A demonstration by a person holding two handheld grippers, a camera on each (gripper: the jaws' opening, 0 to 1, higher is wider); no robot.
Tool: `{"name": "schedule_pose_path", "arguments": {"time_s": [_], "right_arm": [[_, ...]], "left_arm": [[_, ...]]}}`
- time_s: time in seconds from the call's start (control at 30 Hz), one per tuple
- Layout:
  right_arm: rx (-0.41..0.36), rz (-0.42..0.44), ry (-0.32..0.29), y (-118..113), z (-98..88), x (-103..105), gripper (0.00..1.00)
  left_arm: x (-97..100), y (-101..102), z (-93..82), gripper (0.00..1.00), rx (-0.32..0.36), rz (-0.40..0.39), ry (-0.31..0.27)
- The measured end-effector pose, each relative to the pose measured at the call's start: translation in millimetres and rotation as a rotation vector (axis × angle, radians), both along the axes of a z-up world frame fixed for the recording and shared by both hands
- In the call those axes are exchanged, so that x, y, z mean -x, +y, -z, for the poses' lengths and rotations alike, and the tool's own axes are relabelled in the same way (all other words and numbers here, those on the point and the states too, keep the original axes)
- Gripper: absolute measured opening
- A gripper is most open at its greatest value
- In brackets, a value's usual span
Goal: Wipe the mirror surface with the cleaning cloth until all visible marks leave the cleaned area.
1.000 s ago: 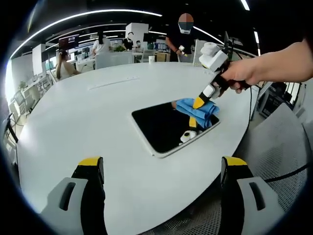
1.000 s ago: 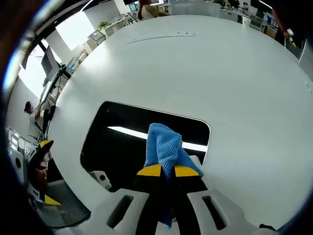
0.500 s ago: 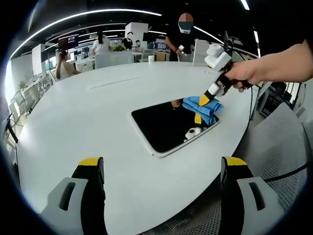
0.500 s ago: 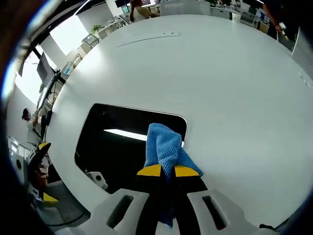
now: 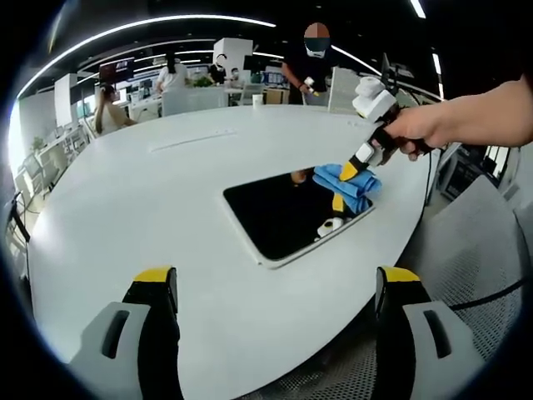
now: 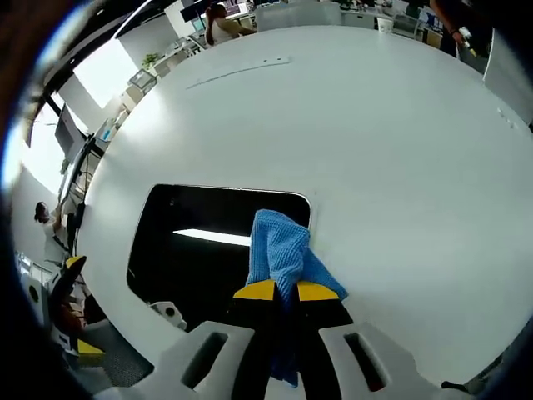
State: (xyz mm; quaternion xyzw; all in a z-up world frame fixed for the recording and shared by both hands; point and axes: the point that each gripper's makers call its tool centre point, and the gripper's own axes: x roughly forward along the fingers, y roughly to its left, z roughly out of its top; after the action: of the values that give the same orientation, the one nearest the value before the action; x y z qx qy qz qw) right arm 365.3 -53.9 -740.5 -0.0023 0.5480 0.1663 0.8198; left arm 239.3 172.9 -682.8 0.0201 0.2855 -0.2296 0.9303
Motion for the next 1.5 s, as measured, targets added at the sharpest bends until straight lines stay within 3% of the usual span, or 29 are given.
{"name": "schedule_pose_path", "arguments": {"time_s": [0.73, 1.0, 1.2, 1.27, 1.33, 1.5], "right_arm": [[-0.008, 0.041, -0.048, -4, -0.8, 35, 0.01], [-0.02, 0.049, -0.034, -4, -0.6, 45, 0.01], [-0.007, 0.052, -0.045, -3, -0.2, 44, 0.02], [-0.008, 0.106, -0.04, -3, -0.3, 43, 0.02], [0.015, 0.05, -0.065, -2, -0.2, 42, 0.02], [0.02, 0.084, -0.054, -1, -0.7, 43, 0.01]], "left_arm": [[0.1, -1, 1.0, 0.96, 0.002, -0.002, 0.004], [0.6, -4, 2.9, 0.96, -0.002, 0.01, 0.009], [0.8, -6, 2.9, 0.95, -0.011, 0.016, 0.006], [0.7, -6, 3.0, 0.95, -0.012, 0.016, 0.006], [0.6, -5, 3.3, 0.95, -0.011, 0.014, 0.007], [0.8, -6, 3.4, 0.95, -0.012, 0.018, 0.007]]}}
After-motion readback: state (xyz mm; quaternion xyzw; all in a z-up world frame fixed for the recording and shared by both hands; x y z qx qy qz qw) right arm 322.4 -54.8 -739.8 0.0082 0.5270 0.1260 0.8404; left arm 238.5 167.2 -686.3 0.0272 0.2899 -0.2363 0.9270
